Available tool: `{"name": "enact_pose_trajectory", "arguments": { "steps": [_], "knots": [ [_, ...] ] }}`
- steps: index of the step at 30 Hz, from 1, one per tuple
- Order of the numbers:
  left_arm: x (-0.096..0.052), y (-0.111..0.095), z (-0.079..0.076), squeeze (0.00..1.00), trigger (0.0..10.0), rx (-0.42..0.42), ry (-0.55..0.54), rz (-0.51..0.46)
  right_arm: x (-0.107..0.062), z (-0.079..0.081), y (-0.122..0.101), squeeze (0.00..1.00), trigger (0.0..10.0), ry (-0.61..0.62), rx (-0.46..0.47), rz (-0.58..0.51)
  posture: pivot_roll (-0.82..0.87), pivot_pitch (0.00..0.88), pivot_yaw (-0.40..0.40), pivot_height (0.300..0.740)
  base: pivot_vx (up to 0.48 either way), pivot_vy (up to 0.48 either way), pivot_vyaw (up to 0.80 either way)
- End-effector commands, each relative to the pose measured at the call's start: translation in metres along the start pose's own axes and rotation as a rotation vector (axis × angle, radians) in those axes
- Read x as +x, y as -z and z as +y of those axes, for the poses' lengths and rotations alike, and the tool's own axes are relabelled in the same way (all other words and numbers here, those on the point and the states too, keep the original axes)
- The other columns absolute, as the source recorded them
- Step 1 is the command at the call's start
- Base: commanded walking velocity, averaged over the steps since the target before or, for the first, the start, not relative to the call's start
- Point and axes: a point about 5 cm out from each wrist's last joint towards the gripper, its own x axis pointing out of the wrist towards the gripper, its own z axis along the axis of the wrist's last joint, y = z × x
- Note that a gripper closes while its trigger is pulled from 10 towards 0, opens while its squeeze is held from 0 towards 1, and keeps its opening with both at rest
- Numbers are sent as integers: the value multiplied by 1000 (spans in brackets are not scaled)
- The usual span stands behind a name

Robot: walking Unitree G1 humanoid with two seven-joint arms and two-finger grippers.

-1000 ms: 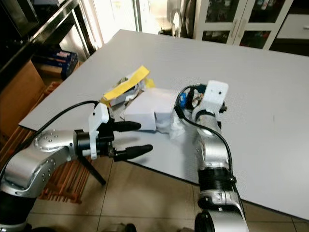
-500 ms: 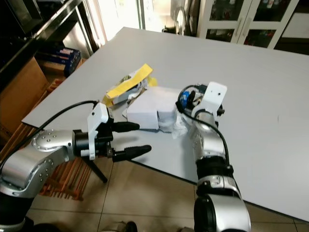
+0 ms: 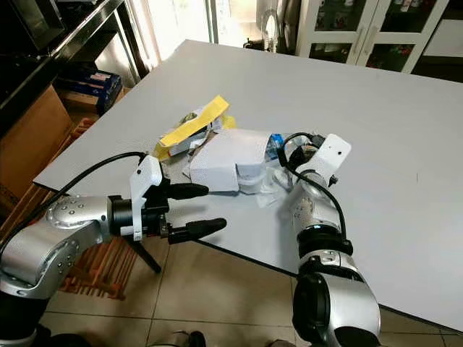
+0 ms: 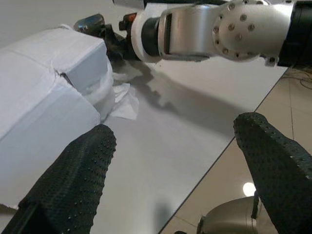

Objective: Picking trash to rubbish bin

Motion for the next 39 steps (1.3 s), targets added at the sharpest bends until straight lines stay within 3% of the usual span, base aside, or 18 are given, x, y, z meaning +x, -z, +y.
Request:
{"name": "enact_pose_trajectory", "arguments": {
  "steps": [1,19,39],
  "knots": [
    [-3,-3,-1,0,10000,15,-5,0,1,0,7,0,0,6,28,37,92,130,44,740,0,0,0],
    [-1,-3,0,0,10000,31,-12,3,4,-9,12,0,0,46,63,58,90,126,46,740,0,0,0],
    [0,-4,2,0,10000,44,-27,-7,5,-8,6,0,0,40,39,18,88,119,44,740,0,0,0]
  ]
}}
